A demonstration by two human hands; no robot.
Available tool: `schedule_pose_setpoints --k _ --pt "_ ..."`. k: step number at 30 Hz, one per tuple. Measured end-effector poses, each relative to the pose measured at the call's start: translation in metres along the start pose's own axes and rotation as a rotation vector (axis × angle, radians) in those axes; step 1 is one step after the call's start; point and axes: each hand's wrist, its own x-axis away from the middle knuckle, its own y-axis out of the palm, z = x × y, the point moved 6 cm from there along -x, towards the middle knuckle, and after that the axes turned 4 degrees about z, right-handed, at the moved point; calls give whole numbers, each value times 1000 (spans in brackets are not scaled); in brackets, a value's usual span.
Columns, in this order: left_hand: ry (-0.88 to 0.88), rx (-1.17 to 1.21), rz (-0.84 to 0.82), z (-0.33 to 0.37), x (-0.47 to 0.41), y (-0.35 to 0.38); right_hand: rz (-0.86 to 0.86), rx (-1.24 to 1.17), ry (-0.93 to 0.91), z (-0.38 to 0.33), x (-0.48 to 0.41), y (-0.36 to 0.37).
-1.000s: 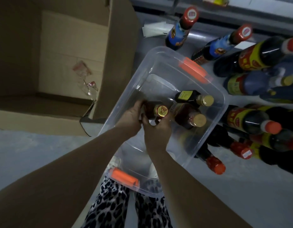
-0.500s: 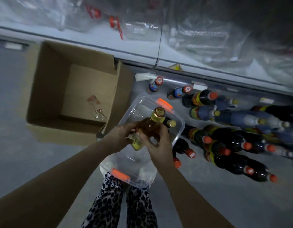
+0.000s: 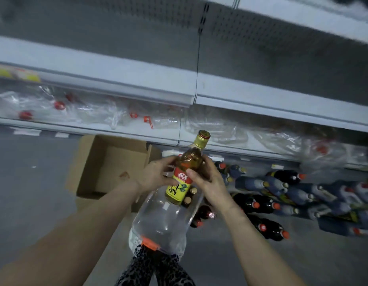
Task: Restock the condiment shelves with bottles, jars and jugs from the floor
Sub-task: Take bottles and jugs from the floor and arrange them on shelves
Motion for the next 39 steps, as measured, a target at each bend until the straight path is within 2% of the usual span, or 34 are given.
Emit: schedule_pose_setpoints --k 6,12,18,26,34,39 --pt "98 93 -44 87 35 -28 -10 7 -110 -98 34 -24" --pt "235 31 7 171 65 -50 15 59 -212 -176 64 -53" --pt "257 46 75 227 68 -60 24 45 -286 -228 62 -82" --pt "351 -31 288 297 50 -63 -15 282 -461 -294 36 -142" --pt "415 1 449 370 17 -85 -38 330 -653 -373 4 -183" --pt "495 -54 536 407 1 -113 14 409 -722 -420 -13 -191"
